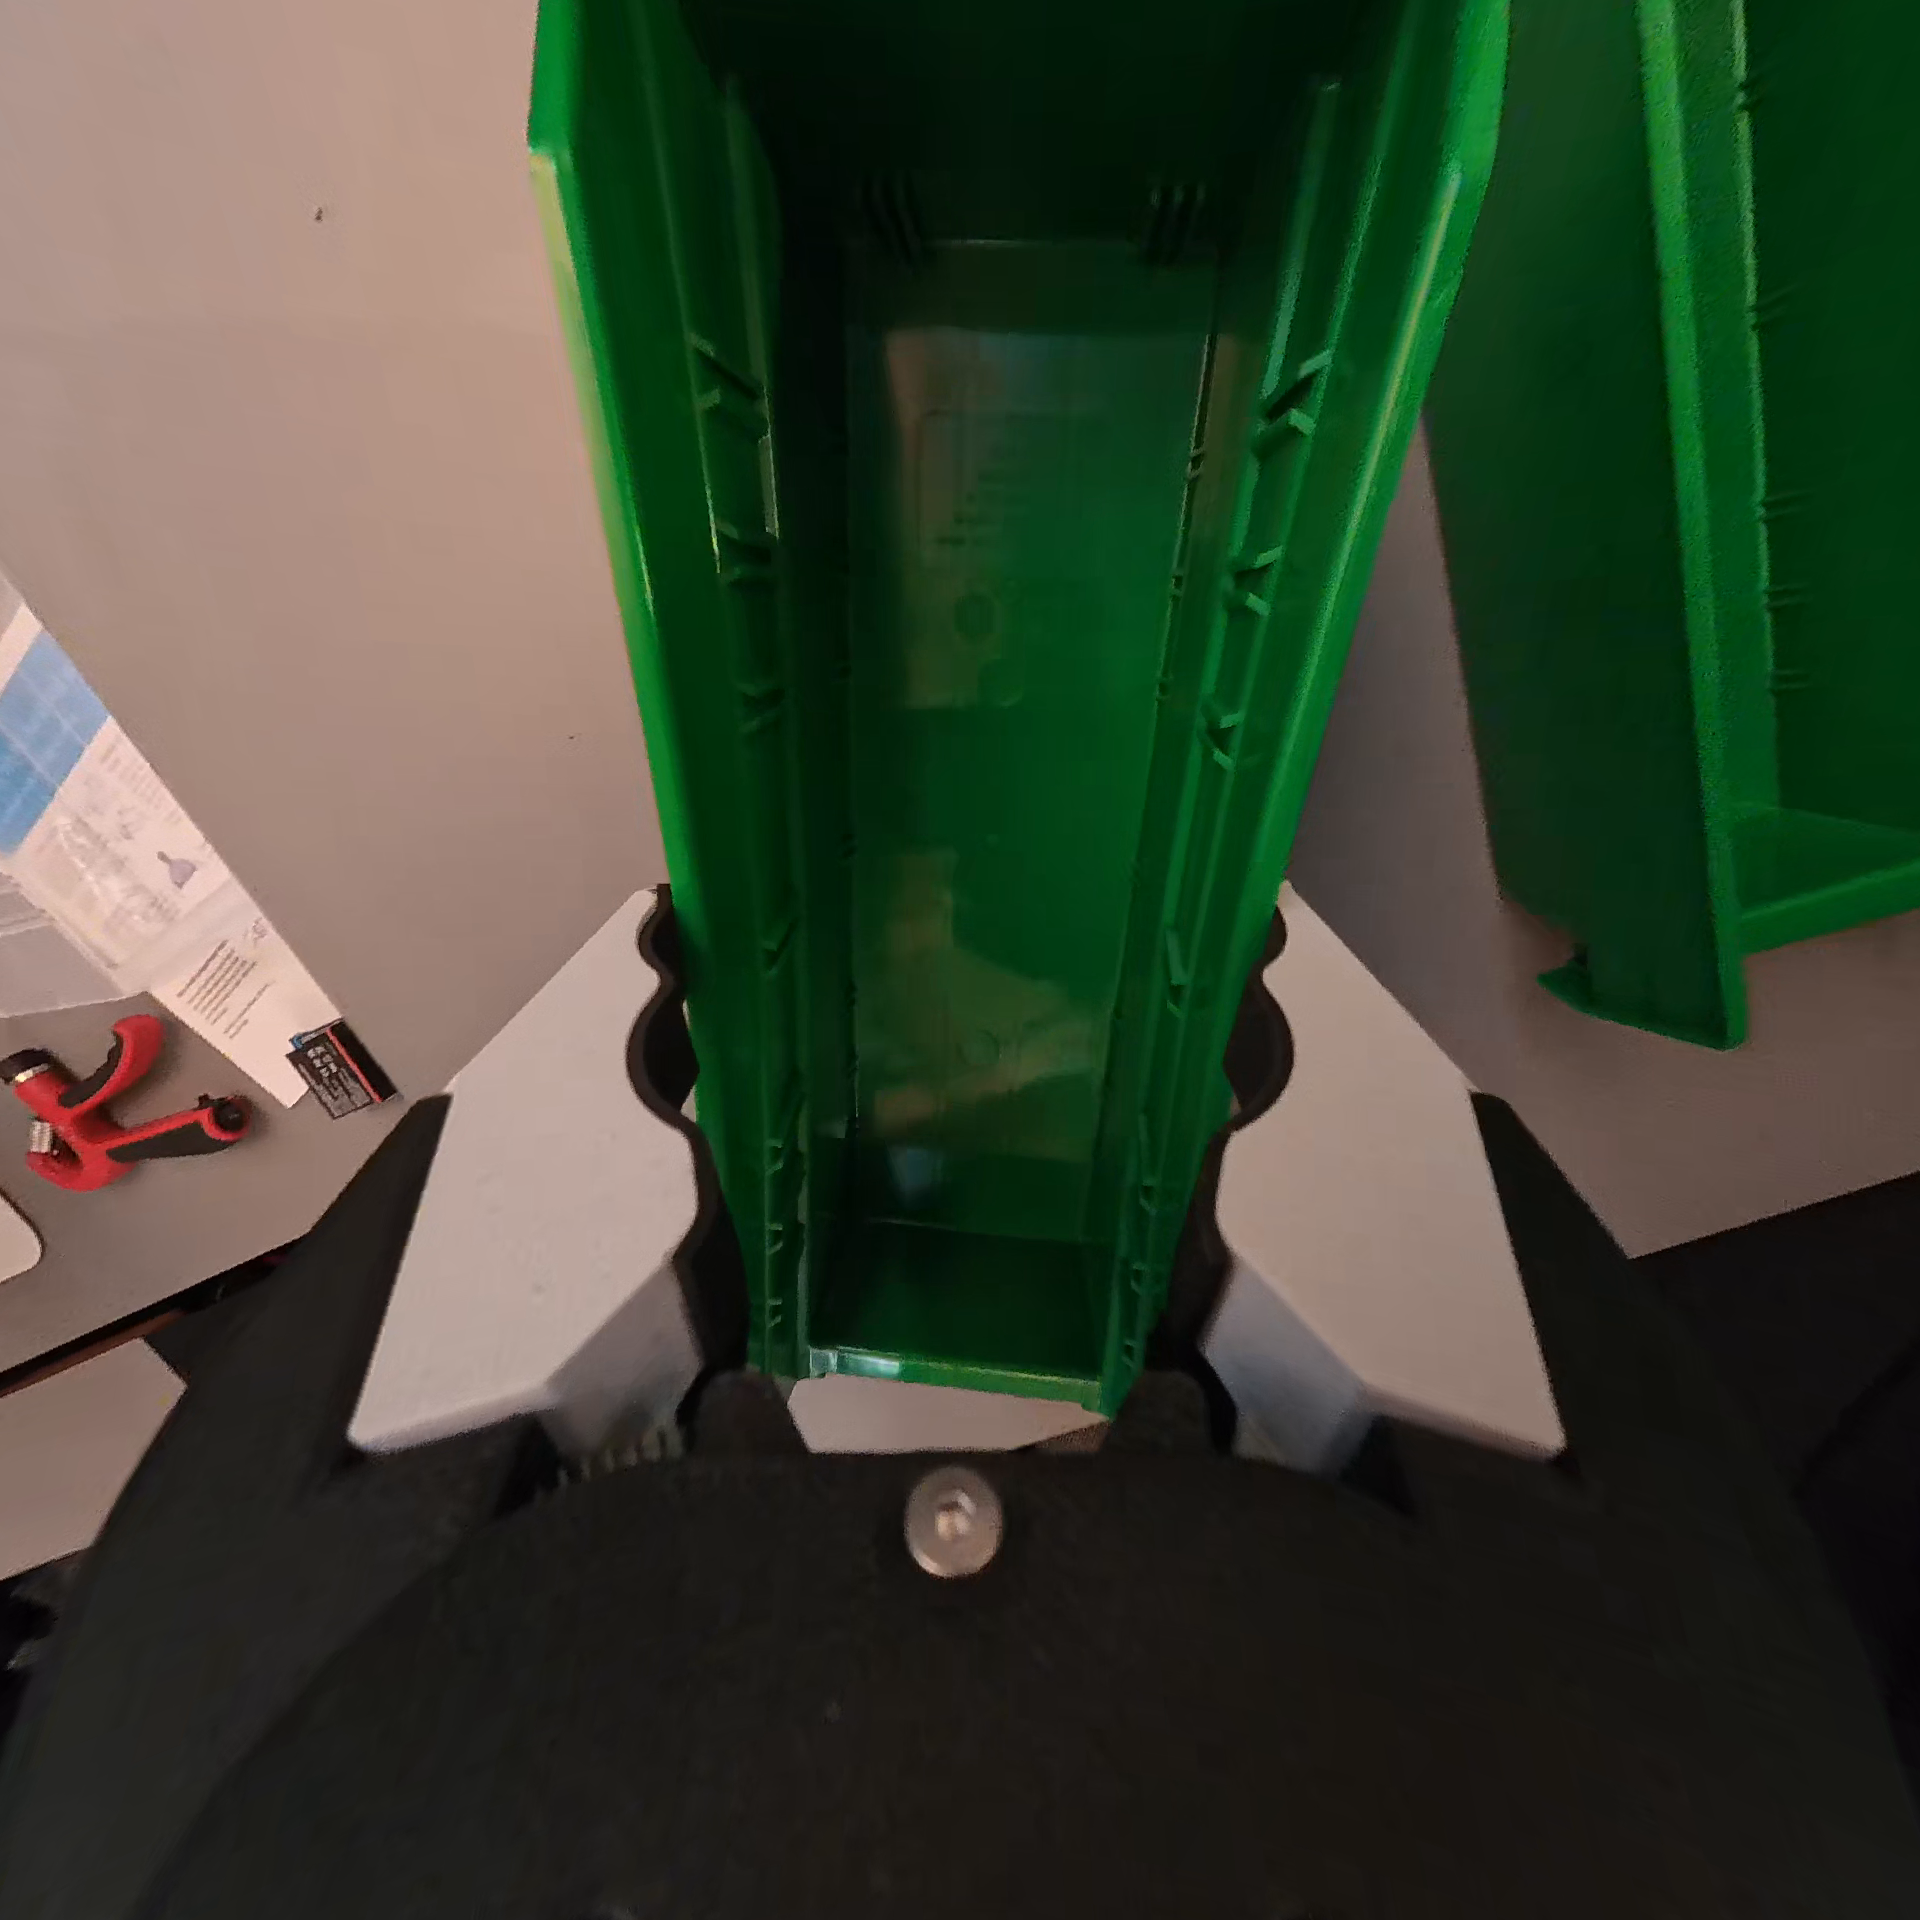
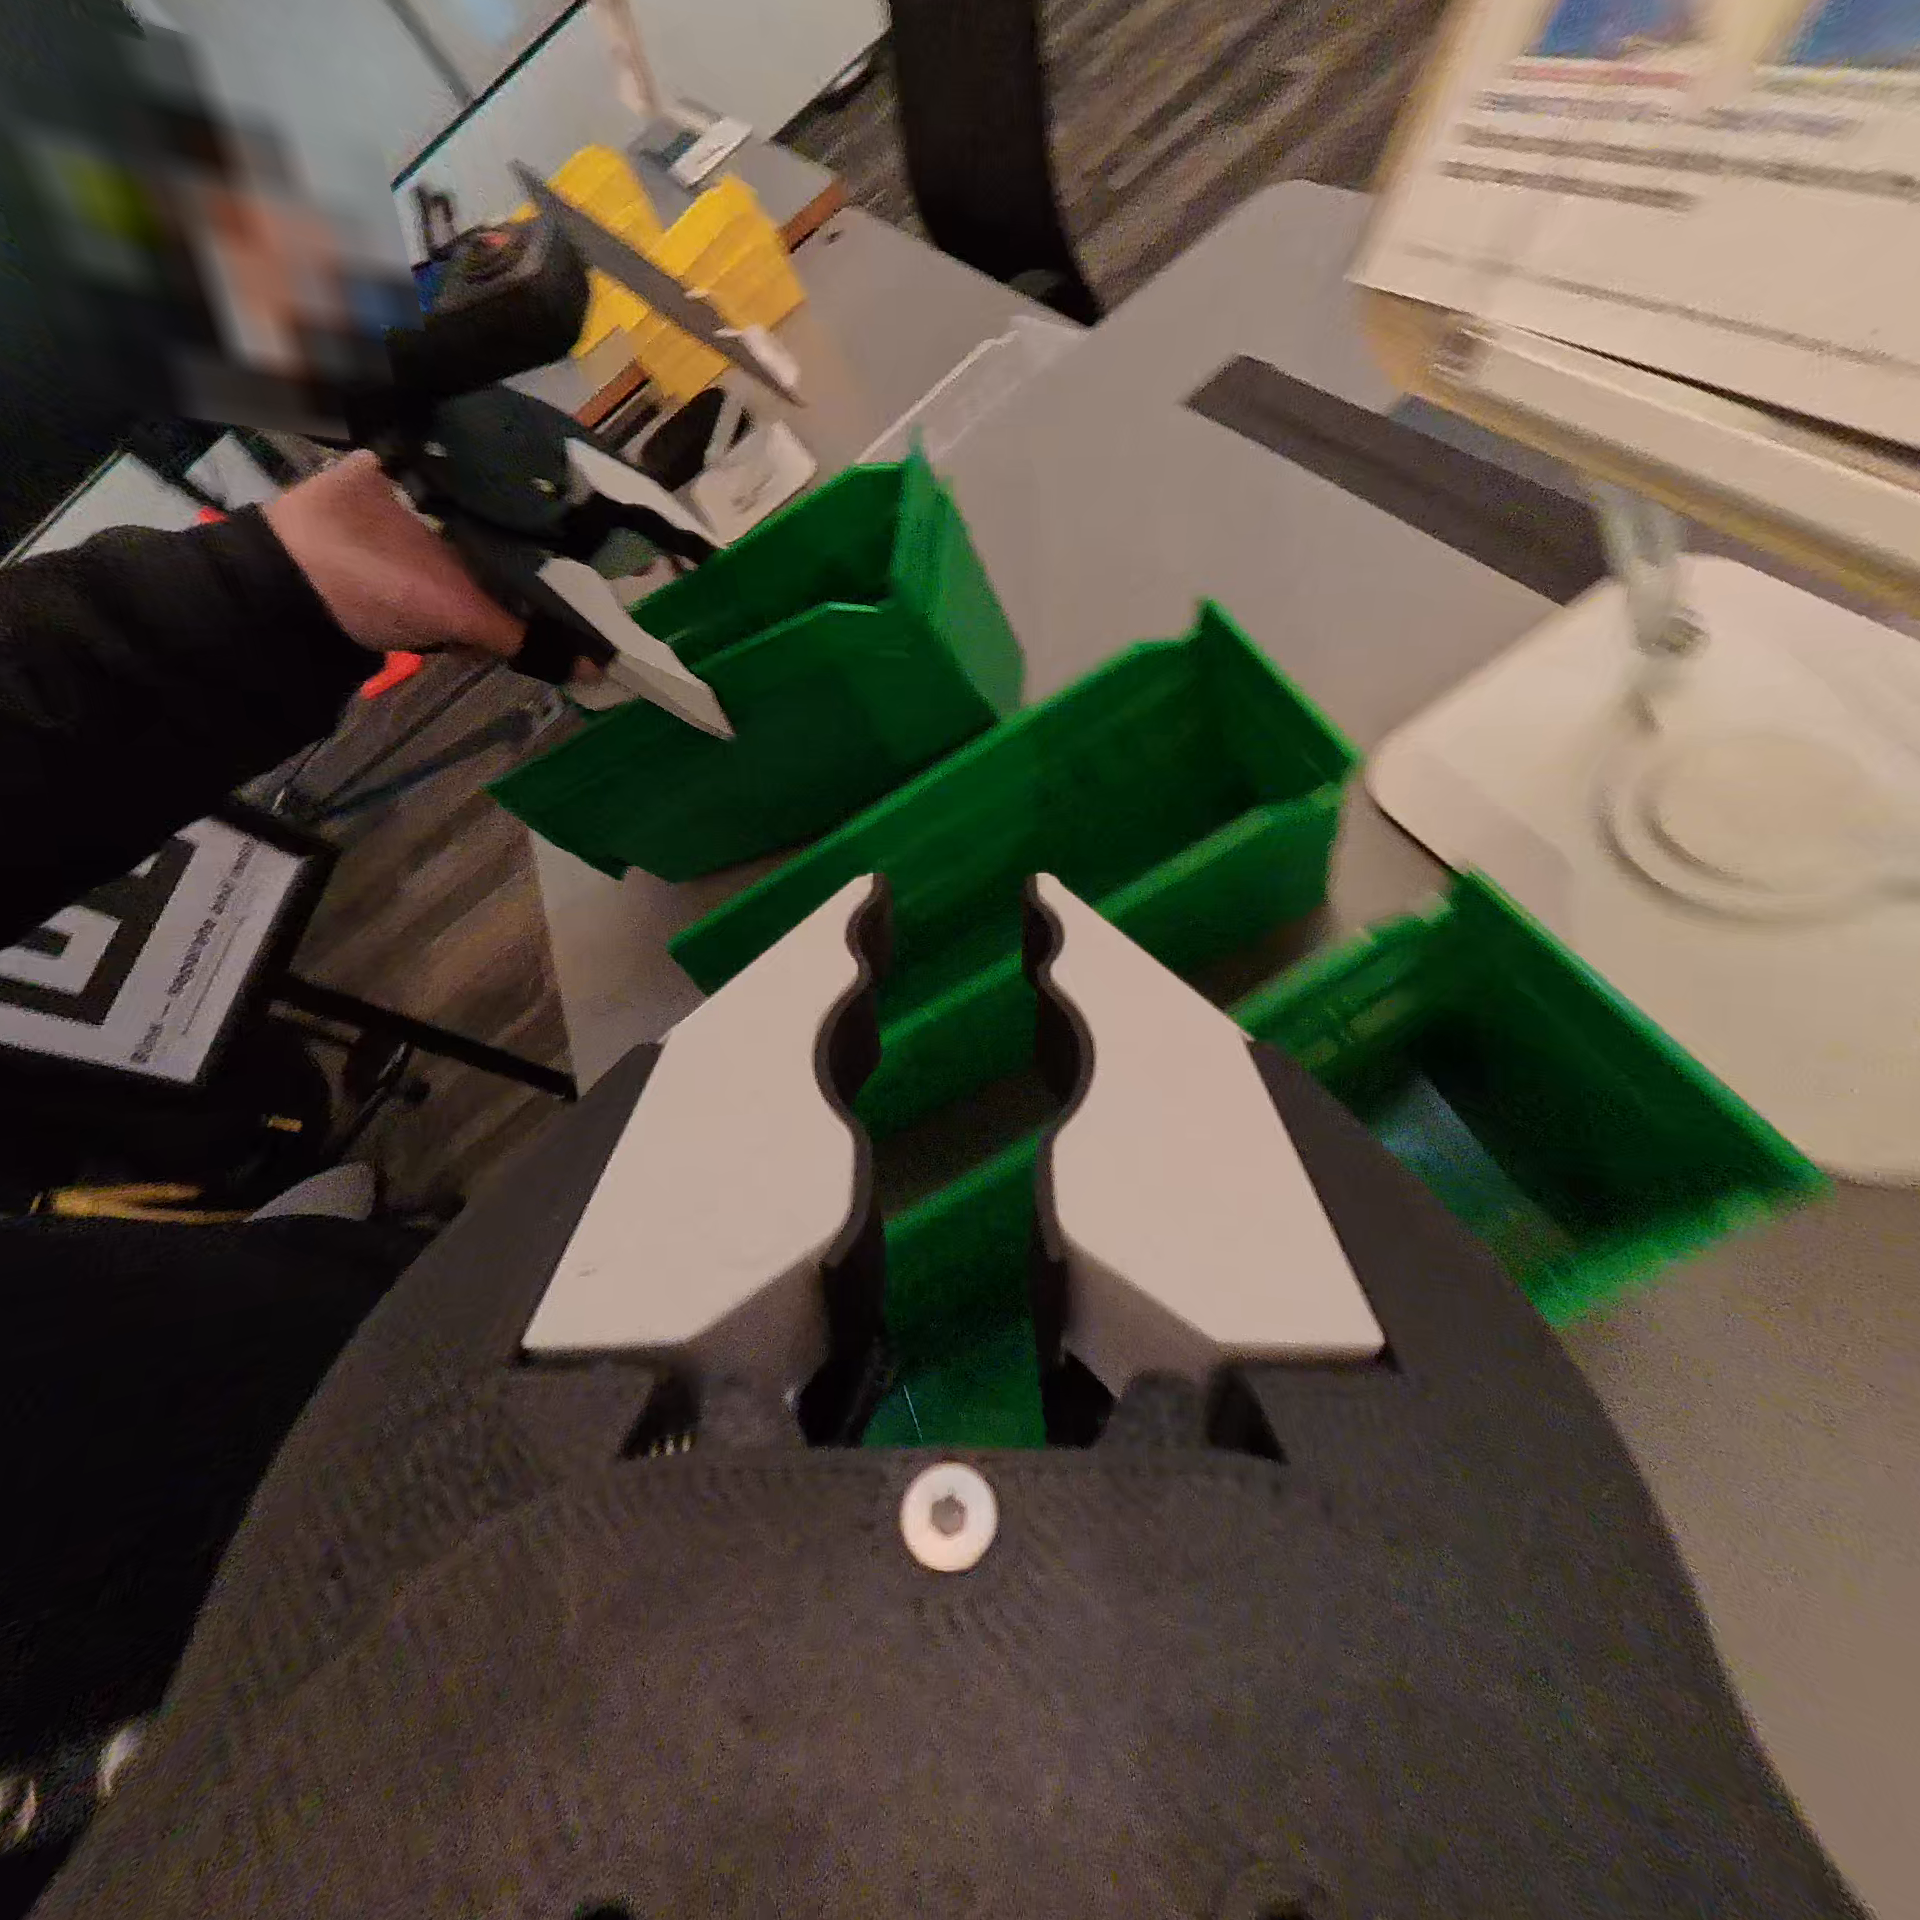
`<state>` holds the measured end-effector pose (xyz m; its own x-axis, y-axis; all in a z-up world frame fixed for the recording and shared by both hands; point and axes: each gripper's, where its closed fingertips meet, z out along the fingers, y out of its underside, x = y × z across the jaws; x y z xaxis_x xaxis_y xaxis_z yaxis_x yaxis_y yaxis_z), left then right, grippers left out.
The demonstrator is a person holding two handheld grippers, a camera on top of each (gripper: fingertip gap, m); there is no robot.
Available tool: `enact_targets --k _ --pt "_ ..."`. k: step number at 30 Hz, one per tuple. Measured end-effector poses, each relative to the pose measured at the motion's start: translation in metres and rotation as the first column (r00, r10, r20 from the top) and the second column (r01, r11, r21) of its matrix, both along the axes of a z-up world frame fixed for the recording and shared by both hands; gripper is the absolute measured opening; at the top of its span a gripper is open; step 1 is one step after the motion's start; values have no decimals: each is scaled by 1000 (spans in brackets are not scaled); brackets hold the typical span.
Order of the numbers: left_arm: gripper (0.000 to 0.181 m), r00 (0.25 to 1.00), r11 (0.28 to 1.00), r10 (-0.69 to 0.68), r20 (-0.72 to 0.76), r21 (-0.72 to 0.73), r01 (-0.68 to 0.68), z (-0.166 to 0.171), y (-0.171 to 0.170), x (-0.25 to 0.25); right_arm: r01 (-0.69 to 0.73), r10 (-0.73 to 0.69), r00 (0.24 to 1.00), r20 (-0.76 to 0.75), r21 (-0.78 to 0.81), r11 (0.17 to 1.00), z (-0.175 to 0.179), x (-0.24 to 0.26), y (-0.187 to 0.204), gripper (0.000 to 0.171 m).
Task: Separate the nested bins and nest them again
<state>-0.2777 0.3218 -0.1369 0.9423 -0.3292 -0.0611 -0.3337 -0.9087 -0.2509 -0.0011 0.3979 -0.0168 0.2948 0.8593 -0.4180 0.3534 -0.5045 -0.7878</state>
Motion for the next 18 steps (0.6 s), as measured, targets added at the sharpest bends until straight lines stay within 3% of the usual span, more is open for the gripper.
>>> enact_targets --k 6,8,11,18 --pt "104 1000 1000 -11 6 -9 11 -4 -6 8 -241 232 968 91 97 966 -19 -117 -9 30" --pt "104 1000 1000 -6 5 -7 6 -3 -7 8 -316 280 936 212 161 935 -47 -144 -5 31" --pt "104 1000 1000 8 27 2 -8 -1 -7 9 -385 326 900 288 180 905 -80 -173 -3 31" --pt "103 1000 1000 12 17 -1 -12 -2 -7 6 -449 333 870 365 304 840 -94 -198 0 25"
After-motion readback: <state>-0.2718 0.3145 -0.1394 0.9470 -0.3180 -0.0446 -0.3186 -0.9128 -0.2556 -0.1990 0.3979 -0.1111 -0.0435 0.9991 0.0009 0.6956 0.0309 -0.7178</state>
